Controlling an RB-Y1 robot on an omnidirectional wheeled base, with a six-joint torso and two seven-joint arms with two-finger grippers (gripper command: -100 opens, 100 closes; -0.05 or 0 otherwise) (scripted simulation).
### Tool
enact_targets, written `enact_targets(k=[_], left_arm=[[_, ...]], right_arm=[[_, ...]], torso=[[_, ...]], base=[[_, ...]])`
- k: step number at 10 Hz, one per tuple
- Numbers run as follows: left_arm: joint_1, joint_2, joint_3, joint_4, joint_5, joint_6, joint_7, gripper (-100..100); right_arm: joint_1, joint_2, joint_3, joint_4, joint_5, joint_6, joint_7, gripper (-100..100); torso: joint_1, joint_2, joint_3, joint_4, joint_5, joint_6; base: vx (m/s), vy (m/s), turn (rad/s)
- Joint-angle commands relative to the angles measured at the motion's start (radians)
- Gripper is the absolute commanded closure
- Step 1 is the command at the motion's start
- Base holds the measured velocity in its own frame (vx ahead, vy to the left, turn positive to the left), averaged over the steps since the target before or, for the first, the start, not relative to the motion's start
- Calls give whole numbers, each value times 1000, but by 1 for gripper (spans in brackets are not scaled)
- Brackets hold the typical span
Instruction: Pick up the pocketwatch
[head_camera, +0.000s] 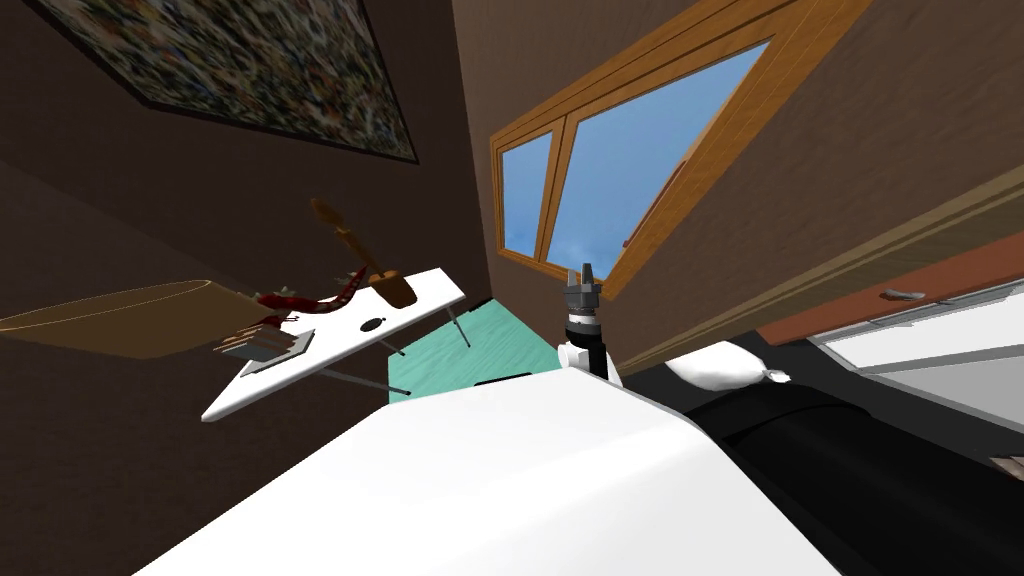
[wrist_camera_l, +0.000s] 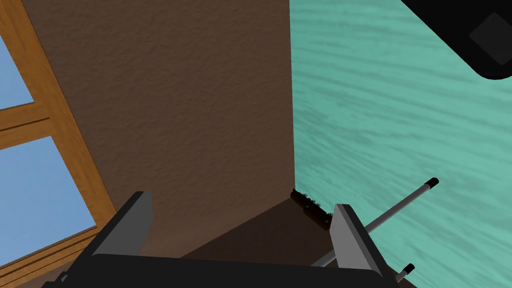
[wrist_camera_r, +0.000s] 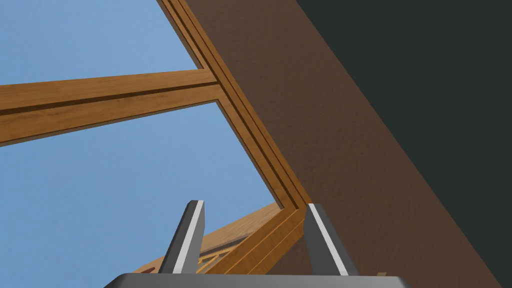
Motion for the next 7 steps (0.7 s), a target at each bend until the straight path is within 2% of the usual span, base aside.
enact_targets(k=[1,2,3,4,5,6,7], left_arm=[[-9,36,-14,22,-2,5,7,-100],[-5,73,-29,57,1,10,12,-100],[-5,93,-29,57,1,10,12,-100],[-2,135,-42,91,5,15,16,-100],[-2,148,-42,91,5,15,16,-100],[1,189,-54,123,9,21,19,-100],[1,199,-54,123,9,21,19,-100]], right_arm=[[0,0,0,0,0,0,0,0],[0,0,0,0,0,0,0,0],[0,0,0,0,0,0,0,0],[0,0,0,0,0,0,0,0],[0,0,0,0,0,0,0,0],[0,0,0,0,0,0,0,0],[0,0,0,0,0,0,0,0]], torso=[[0,0,0,0,0,0],[0,0,0,0,0,-1],[0,0,0,0,0,0],[1,-1,0,0,0,-1],[2,-1,-1,0,0,0],[1,-1,-1,0,1,-1],[2,-1,-1,0,1,0]], base=[[25,16,-86],[28,12,-150],[34,21,-76],[46,34,-155],[36,31,-84],[38,33,-146],[34,35,-99]])
